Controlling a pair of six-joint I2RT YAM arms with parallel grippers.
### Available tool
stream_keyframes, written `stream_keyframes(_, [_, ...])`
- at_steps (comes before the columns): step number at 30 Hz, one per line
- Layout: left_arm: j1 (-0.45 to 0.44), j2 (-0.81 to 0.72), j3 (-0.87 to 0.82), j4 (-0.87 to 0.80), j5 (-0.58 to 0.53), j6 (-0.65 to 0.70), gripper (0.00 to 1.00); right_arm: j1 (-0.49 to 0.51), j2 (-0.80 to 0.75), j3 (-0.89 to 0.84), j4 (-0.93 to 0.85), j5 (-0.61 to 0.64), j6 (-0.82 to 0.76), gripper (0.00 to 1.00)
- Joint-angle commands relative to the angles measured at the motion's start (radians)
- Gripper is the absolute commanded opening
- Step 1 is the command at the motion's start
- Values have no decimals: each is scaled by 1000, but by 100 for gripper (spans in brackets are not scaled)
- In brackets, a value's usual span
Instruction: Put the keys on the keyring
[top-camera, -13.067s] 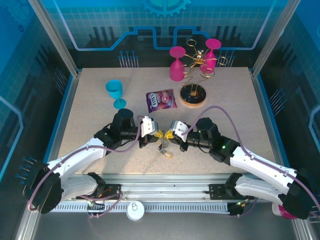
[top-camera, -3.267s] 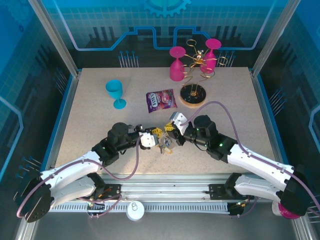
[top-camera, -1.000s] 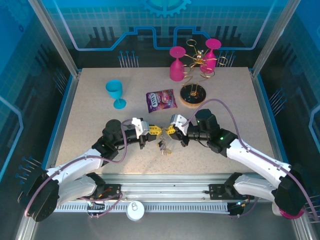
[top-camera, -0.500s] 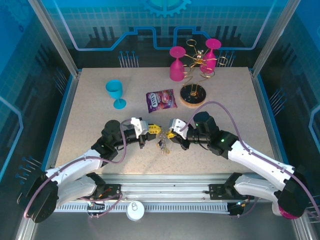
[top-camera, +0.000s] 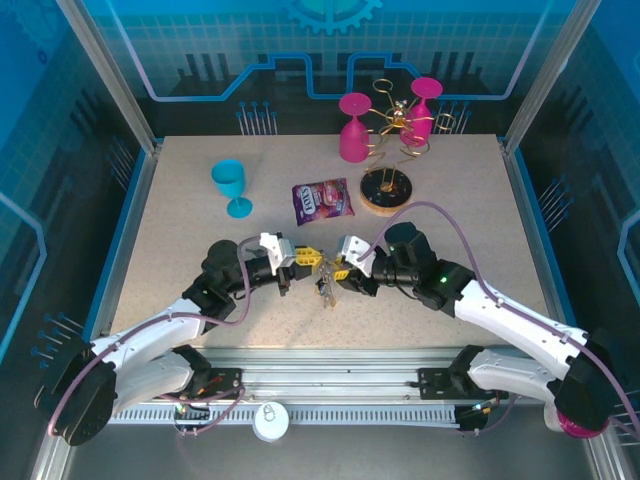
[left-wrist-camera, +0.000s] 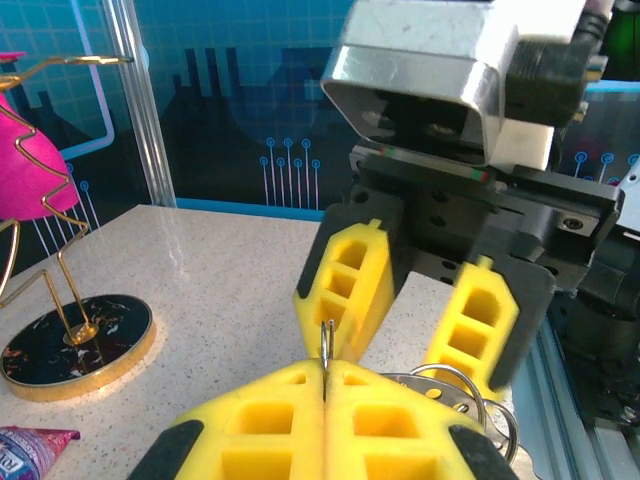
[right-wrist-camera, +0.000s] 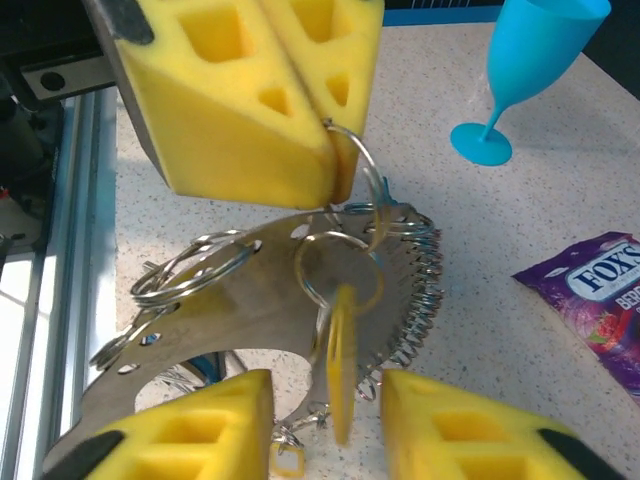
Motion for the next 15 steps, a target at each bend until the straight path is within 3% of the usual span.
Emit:
stream_keyframes(1, [7, -11, 7, 83, 5, -15, 0, -10, -45, 8, 23, -48, 26, 47])
stream_keyframes(6, [8, 0, 1, 91, 34, -8, 0, -126, -150, -43, 126, -143, 74, 49])
stream_keyframes(10, [11, 9, 0, 119, 74, -21, 0, -134, -108, -24, 169, -215, 78, 37])
stream_keyframes(15, [12, 19, -3, 148, 99, -42, 0, -118, -42, -15, 223, -274, 70, 28])
